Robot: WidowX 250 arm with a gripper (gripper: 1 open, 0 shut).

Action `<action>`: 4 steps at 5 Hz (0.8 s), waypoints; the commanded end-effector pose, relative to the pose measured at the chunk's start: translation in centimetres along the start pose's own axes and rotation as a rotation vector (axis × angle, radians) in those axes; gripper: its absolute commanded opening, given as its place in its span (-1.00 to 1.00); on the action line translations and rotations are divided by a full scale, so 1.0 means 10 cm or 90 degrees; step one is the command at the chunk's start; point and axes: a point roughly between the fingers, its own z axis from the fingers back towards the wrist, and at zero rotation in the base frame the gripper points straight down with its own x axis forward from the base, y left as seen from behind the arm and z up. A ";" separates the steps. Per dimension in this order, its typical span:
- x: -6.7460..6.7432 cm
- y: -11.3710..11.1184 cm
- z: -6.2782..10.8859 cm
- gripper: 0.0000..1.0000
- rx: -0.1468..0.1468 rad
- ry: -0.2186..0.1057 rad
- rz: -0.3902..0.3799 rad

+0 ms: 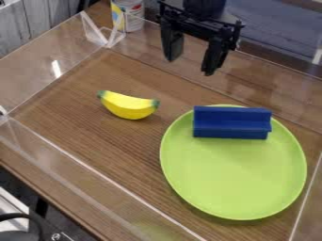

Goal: Put the banana in the green plate

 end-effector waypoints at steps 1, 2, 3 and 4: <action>-0.01 0.03 -0.06 1.00 0.002 0.011 -0.020; -0.10 0.21 -0.11 1.00 0.016 0.029 -0.169; -0.20 0.45 -0.17 1.00 0.027 0.032 -0.298; -0.29 0.71 -0.30 1.00 0.031 0.028 -0.404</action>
